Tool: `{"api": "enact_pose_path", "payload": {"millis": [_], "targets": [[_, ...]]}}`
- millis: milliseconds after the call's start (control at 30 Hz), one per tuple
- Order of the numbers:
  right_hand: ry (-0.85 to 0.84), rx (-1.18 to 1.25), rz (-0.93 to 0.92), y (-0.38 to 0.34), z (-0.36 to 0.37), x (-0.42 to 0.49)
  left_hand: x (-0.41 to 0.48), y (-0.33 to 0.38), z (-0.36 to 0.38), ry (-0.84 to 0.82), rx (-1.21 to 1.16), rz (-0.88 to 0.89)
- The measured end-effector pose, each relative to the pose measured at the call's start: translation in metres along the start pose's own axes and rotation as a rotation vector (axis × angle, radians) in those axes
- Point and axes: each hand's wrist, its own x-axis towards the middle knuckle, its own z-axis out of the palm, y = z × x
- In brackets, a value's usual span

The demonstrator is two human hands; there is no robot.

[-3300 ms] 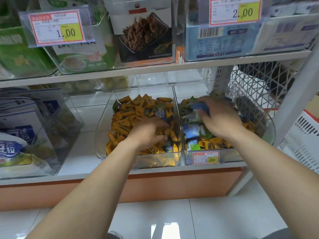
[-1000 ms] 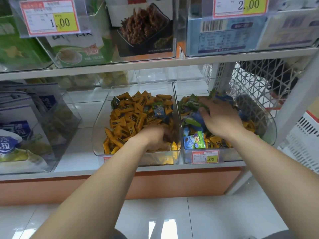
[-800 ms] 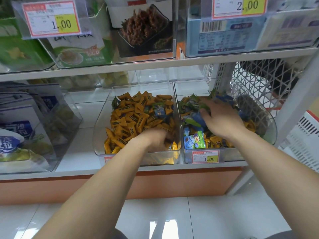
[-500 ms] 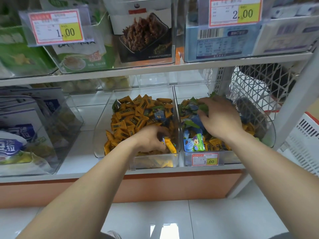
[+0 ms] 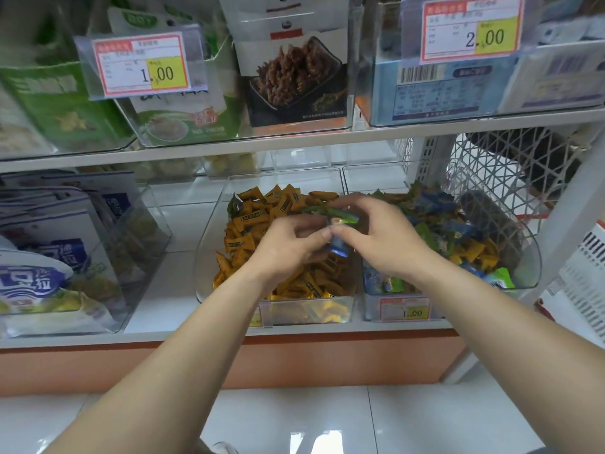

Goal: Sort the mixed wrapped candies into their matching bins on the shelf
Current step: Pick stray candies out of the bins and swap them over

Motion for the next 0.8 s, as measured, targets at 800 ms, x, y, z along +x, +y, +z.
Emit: {"api": "enact_pose_path", "payload": {"millis": [800], "targets": [[-0.12,-0.5,0.136,0.073,-0.019,-0.006,0.095,-0.046,-0.006,0.083,1.227,0.013]]}}
